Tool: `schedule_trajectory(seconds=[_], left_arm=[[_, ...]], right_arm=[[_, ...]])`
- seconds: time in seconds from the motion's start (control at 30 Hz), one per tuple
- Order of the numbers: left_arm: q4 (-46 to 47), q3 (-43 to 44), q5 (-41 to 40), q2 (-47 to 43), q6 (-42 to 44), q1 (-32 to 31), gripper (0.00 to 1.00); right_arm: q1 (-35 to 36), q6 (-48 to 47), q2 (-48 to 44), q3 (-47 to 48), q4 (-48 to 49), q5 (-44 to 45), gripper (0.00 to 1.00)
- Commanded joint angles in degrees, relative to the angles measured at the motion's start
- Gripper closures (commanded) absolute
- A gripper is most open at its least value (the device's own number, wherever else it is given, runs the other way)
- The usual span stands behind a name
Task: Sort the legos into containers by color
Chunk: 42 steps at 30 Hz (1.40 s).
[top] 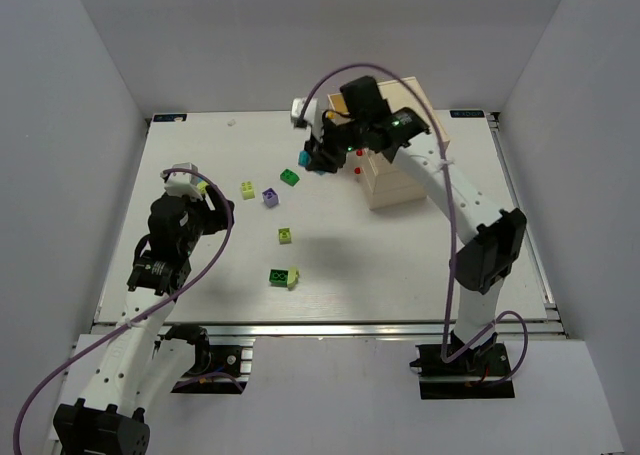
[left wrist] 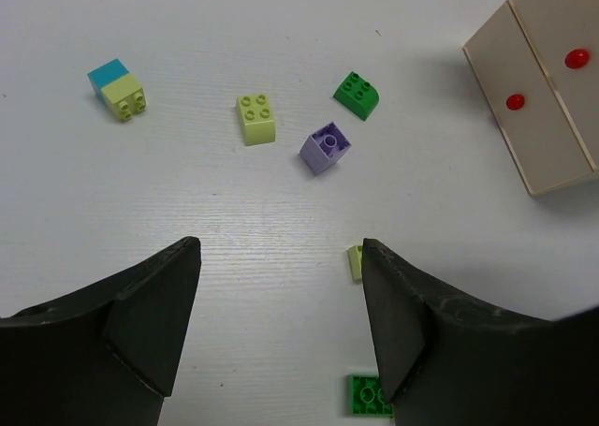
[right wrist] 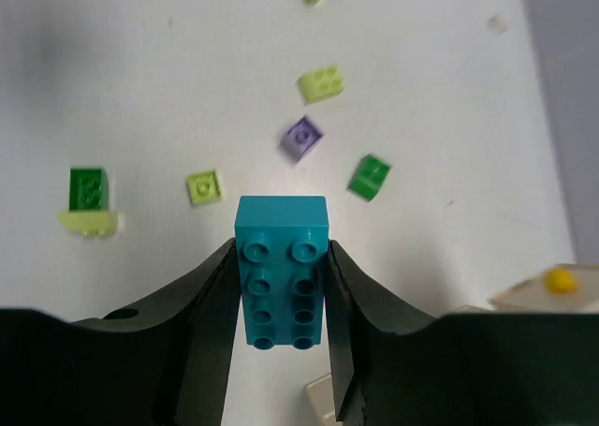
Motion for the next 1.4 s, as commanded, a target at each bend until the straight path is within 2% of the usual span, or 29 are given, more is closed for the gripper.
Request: schedule_trajectory(seconds=[0.0,0.07,0.1,0.2,0.23,0.33,0.43,0.63,0.97,1.37], left_arm=[[0.07,-0.24,-1.62,0.12,0.41,0.14,0.21],[0.16,-0.33,-1.89,0.21,0.41,0.14,0.21],[0.07,-0.33,-2.15,0.74,0.24,0.14,0.21],[0.07,-0.42,-2.5,1.36,0.41,0.14,0.21],[0.07,-0.42,-2.94,1.44,0.33,0.14,0.21],[-0.28,-0.59,-4.17,1.45,0.15,0.14,0.21],[-0.45,-0.77,-5.05,1.1,-0.03,0.14,0.21],[-0.46,-0.86,-5.67,1.27,-0.03,0.14,0.21],[-0.46,-0.77,-5.49,1.45,-0.03,0.14,0.21],[-0.37,-0.86,-5.14,1.45,-0.03,0.14,0.21]], right_arm=[[-1.74,6.01,-1.79,5.39,2.17,-3.96,1.0],[-3.49,10.23,-1.26,7.78,5.59,-1.67,1.0],[-3.94,12.16,-2.13,4.83,14.22,-0.53,1.0],[-5.95,19.81,-6.0,-2.13,29.56,6.67,1.0],[-6.4,21.22,-5.39,-0.41,33.09,10.0,1.0],[-7.89,26.23,2.5,10.47,32.58,16.94,1.0],[-8.86,26.68,4.36,7.44,40.58,24.67,1.0],[-11.15,28.35,8.06,7.79,44.19,28.92,1.0],[-12.2,29.41,11.13,6.65,45.34,28.93,1.0],[-12.29,30.46,12.98,5.5,44.28,26.55,0.79]])
